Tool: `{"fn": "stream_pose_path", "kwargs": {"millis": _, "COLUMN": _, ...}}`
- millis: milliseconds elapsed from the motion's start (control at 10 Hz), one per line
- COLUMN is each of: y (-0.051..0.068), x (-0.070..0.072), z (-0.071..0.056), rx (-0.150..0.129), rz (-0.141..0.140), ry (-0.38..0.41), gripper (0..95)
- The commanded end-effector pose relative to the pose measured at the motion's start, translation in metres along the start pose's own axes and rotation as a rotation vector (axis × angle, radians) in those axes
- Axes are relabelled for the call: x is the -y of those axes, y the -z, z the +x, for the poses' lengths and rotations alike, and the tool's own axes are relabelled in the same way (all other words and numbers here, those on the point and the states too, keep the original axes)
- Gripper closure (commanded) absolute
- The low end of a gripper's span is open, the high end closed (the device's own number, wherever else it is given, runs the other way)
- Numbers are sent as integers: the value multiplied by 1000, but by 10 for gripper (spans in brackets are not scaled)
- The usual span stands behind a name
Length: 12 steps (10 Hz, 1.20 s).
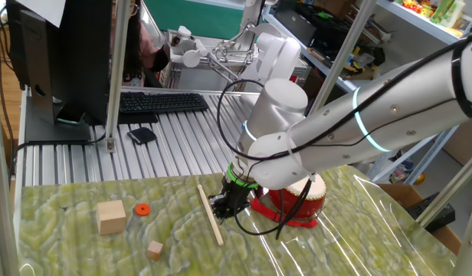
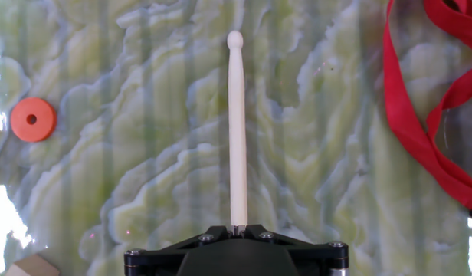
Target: Play the drum
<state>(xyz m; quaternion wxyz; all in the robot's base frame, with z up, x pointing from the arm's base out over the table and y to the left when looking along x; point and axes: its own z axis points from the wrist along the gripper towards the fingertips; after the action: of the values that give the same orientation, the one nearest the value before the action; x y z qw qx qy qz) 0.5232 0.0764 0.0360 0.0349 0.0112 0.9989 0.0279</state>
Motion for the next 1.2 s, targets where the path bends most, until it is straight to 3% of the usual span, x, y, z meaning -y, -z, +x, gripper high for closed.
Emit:
{"fn": "stream_pose_path", "kwargs": {"millis": 100, "y": -3, "x": 0, "z": 0, "rx": 3, "rz": -2, "ry": 0, "gripper": 950}}
{"fn": "stream_pose_path", "kwargs": {"millis": 600, "y": -7, "x": -1, "z": 2, "rx": 8, "rz": -3, "ry": -7, "gripper": 950}}
{"fn": "stream_pose_path", "kwargs": {"millis": 800, "y": -7, "x": -4, "z": 3, "rx": 17, "rz": -4, "ry": -27, "gripper": 570}}
{"fn": "stream_pose_path", "kwargs": {"millis": 1200, "y": -16, "x": -2, "z": 4, "rx": 33, "rz": -3, "ry": -36, "gripper": 570}}
